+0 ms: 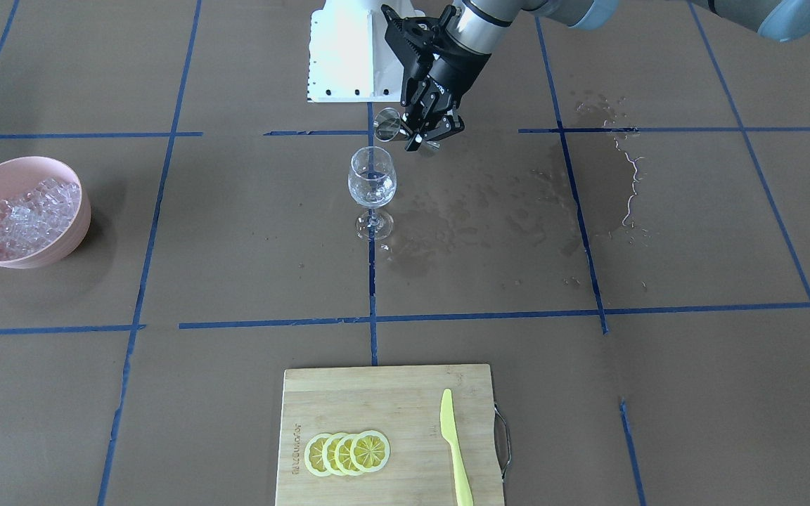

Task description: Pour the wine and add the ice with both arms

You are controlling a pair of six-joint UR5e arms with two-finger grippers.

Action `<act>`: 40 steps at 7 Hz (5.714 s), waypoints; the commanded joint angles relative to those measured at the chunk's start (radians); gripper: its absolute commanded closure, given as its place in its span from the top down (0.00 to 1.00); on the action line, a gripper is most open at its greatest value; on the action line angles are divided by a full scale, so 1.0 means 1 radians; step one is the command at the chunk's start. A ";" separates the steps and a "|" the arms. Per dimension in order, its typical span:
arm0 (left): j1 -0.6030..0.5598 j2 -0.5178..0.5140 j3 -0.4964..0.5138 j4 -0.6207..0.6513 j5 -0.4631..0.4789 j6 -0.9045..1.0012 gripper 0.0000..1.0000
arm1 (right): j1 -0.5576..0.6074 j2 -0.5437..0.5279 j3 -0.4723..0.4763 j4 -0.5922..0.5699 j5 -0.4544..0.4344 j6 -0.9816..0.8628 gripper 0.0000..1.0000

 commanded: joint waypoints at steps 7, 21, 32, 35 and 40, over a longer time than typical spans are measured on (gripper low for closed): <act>0.005 -0.094 0.001 0.262 0.005 0.000 0.00 | 0.000 0.000 0.000 0.000 0.000 0.000 1.00; 0.003 -0.281 0.022 0.673 0.069 -0.008 0.00 | 0.000 -0.002 0.002 0.001 0.000 0.000 1.00; 0.074 -0.365 0.066 0.857 0.195 0.027 0.00 | 0.000 0.000 -0.006 0.001 0.000 0.000 1.00; 0.074 -0.370 0.076 0.865 0.193 0.027 0.00 | 0.000 -0.002 -0.006 0.001 0.000 -0.002 1.00; 0.074 -0.429 0.123 0.944 0.195 0.027 0.00 | 0.000 -0.002 -0.006 0.000 0.000 0.000 1.00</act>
